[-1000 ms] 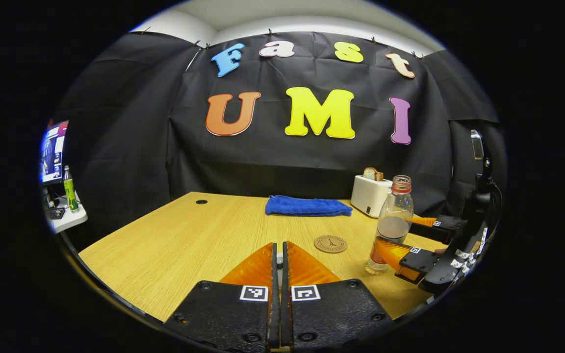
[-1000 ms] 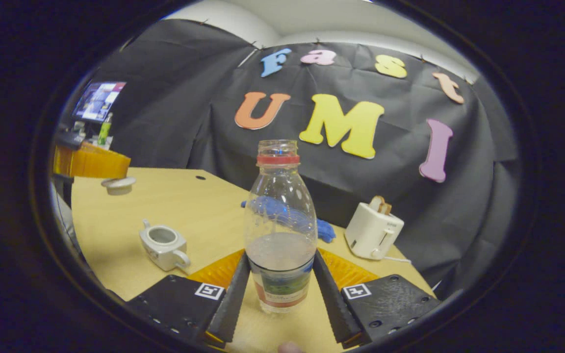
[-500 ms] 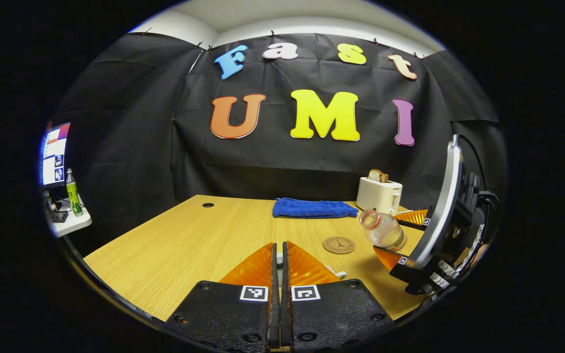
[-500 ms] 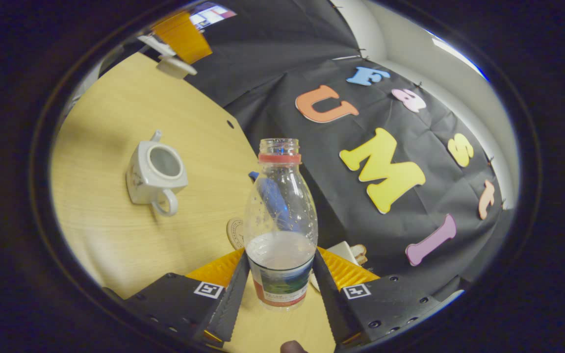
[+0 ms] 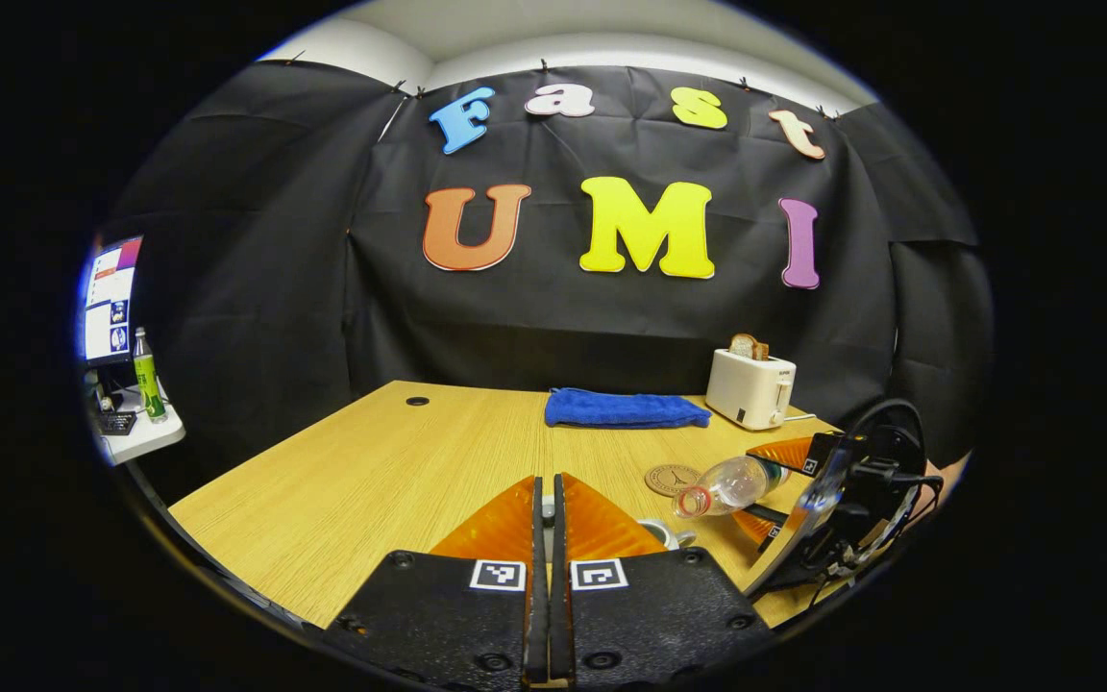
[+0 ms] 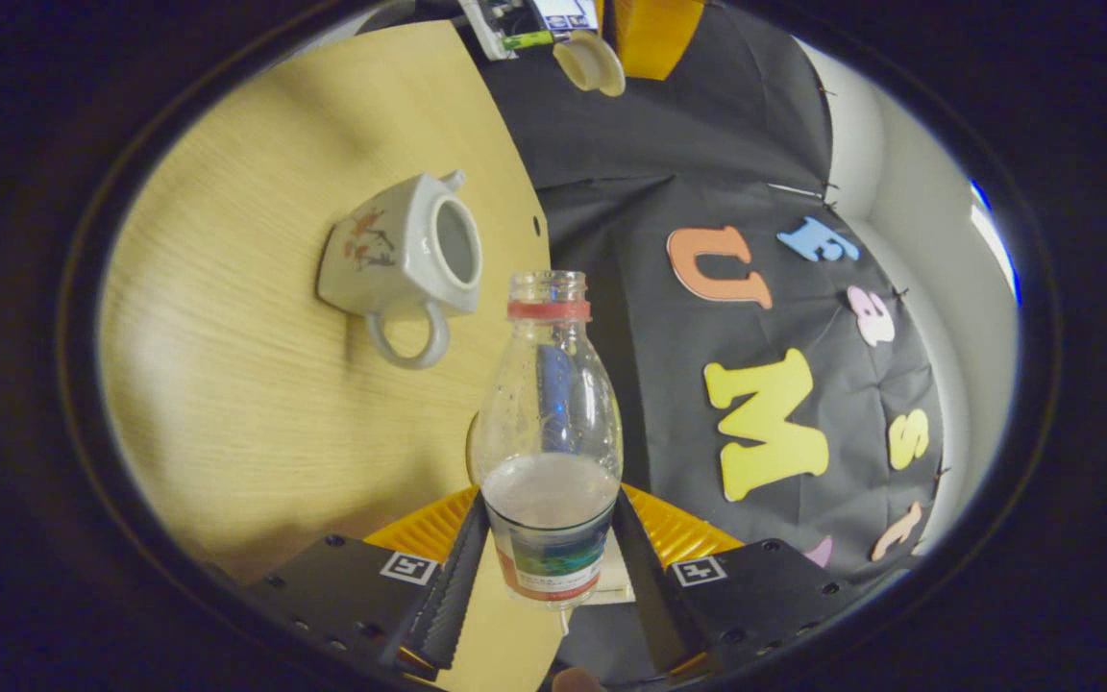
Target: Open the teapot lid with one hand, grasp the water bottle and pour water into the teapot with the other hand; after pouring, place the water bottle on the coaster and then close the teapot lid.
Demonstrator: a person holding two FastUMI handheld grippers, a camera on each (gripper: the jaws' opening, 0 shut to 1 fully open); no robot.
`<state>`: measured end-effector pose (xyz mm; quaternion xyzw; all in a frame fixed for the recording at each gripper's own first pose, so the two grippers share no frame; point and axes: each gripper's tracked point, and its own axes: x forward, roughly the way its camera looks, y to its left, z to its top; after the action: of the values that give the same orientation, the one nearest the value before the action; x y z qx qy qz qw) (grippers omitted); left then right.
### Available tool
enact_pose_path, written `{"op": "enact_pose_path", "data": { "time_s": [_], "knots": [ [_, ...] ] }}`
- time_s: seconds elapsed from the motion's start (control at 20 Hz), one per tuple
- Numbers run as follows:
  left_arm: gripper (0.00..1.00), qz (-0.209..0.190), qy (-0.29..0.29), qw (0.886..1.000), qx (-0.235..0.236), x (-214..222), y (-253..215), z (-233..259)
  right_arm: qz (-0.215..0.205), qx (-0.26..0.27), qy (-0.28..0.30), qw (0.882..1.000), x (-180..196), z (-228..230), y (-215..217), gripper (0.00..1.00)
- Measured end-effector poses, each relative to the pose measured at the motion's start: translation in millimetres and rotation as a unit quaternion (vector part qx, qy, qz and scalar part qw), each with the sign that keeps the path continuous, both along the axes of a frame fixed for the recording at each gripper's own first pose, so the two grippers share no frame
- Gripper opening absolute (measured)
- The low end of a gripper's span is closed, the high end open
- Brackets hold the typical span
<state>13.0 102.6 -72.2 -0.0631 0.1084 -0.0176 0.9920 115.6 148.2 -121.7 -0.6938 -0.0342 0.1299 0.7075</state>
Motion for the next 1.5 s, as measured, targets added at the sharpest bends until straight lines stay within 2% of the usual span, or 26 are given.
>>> {"op": "enact_pose_path", "data": {
  "time_s": [0.25,0.65,0.85,1.15,1.3,1.5],
  "knots": [
    [0.03,-0.001,0.0,1.0,-0.001,0,1,2,0.026,-0.068,-0.051,0.996,-1,5,8,0.73],
    [0.03,0.004,-0.003,1.0,-0.004,-2,9,4,0.049,-0.125,-0.098,0.986,-4,12,11,0.73],
    [0.03,0.004,-0.004,1.0,-0.005,-3,11,6,0.063,-0.161,-0.122,0.977,-3,16,19,0.73],
    [0.03,0.012,-0.006,1.0,-0.01,-4,19,7,0.076,-0.192,-0.142,0.968,-3,28,28,0.7],
    [0.03,0.011,-0.001,1.0,-0.008,-4,19,3,0.084,-0.206,-0.151,0.963,-5,34,31,0.73],
    [0.03,0.009,-0.005,1.0,-0.01,-6,20,7,0.088,-0.226,-0.161,0.957,-9,40,32,0.72]
  ]
}}
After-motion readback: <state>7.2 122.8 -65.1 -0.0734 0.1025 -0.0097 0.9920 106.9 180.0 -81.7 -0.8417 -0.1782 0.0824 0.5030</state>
